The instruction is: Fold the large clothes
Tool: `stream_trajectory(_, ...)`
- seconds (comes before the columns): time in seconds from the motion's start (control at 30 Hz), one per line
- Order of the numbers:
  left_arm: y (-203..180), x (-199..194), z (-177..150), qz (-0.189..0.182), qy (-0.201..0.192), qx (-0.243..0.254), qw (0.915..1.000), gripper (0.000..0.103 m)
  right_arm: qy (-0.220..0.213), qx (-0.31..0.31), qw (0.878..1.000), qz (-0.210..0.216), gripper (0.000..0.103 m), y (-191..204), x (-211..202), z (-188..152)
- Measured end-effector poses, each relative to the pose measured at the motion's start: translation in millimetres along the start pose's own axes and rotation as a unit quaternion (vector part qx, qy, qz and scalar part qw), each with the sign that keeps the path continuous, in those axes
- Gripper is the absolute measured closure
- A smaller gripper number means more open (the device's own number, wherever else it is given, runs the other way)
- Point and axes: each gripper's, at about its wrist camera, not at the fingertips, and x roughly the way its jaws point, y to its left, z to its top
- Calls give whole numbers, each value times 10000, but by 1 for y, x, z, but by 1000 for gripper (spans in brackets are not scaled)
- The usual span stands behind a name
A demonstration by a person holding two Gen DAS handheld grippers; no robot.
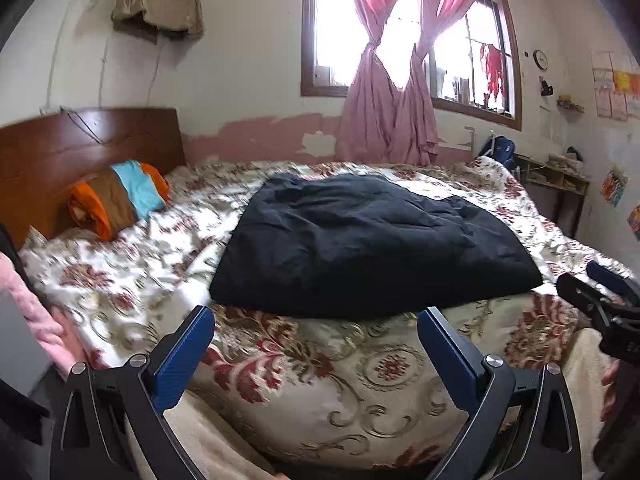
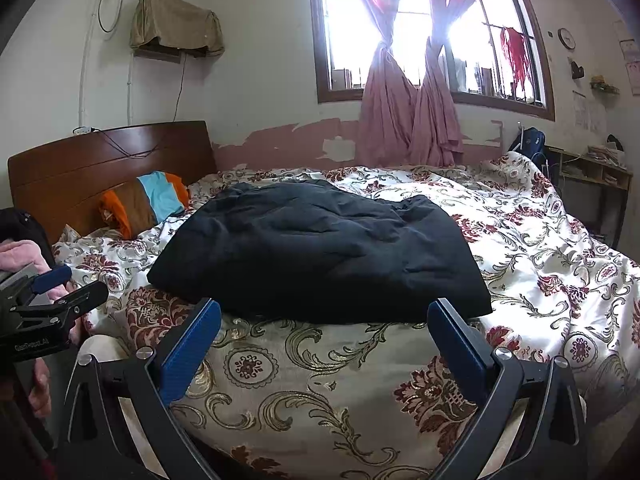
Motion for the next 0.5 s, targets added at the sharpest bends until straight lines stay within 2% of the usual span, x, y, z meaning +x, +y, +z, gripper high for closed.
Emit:
stream_trajectory(0.17, -6, 17, -5, 174, 312, 67, 9993, 1, 129, 14, 9999, -20, 2, -1, 8, -4)
stream_trajectory(0.5, -8, 41, -6, 83, 501, 46, 9987, 1, 373, 138, 9992, -70, 2, -5, 30, -7)
